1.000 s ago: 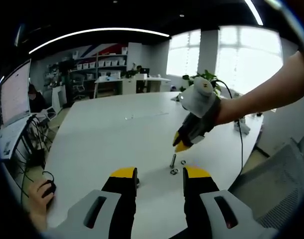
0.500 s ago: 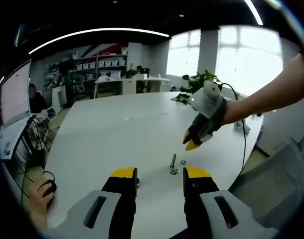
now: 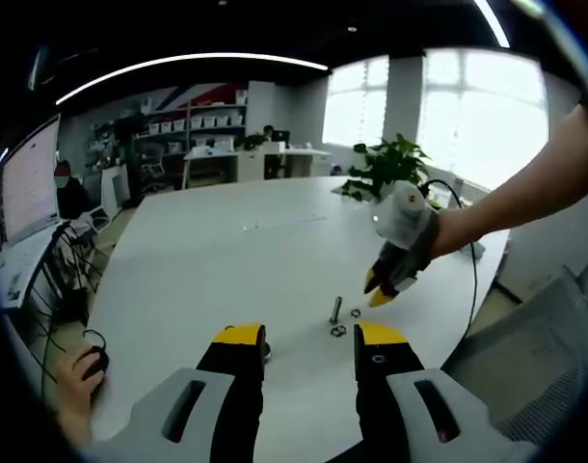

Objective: Place the washer onto the threaded stud by aligning its center hole with the stud, sliding it down to the base, and recovering from edge contact or off-axis alignment until the washer reaches the visible bottom stop.

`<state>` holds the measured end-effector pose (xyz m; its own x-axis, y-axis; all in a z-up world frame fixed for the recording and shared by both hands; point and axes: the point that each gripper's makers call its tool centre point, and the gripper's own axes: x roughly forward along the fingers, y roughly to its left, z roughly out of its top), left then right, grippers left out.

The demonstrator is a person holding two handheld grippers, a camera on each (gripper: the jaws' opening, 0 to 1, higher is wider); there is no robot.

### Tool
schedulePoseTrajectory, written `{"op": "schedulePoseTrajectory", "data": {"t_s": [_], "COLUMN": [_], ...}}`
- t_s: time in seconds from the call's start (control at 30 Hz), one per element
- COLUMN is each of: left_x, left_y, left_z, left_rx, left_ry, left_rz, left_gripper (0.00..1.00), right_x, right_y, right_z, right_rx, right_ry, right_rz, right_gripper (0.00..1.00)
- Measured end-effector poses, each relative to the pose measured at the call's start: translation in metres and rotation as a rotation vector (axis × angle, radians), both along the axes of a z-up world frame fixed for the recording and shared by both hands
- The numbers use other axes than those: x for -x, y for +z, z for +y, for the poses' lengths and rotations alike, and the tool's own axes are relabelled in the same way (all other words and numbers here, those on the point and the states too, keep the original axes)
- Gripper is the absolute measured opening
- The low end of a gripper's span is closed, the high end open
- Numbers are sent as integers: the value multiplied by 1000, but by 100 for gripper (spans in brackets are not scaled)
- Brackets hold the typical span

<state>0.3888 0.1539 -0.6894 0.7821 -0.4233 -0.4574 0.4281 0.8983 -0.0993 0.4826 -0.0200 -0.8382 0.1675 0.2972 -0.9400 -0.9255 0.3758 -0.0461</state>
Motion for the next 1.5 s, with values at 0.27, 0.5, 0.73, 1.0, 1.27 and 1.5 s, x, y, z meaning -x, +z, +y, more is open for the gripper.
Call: {"op": "schedulePoseTrajectory", "data": {"t_s": [0.27,0.5,0.73,1.0,1.27,1.5], "left_x": [0,0,1,2,2,1], "left_y": [-2,-4,-5,-6,-7,-7], "left_z": [1,2,3,1,2,3], "left_rx": [-6,-8,-10,-18,-20,-18], "left_ry": [2,6,10,2,3,8], "left_rz": [7,12,19,24,26,26], "left_gripper": [35,35,35,35,35,35], "right_x": [1,1,2,-1,1,-1], "right_y": [-14,-26,-29,-30,-29,-31], "right_z": [0,1,8,11,15,14], "right_rx": [14,30,29,31,79,106], "right_ry": [-9,-4,16,27,88,113], "right_rz": [27,42,38,42,53,66], "right_gripper": [21,21,20,19,17,16]}}
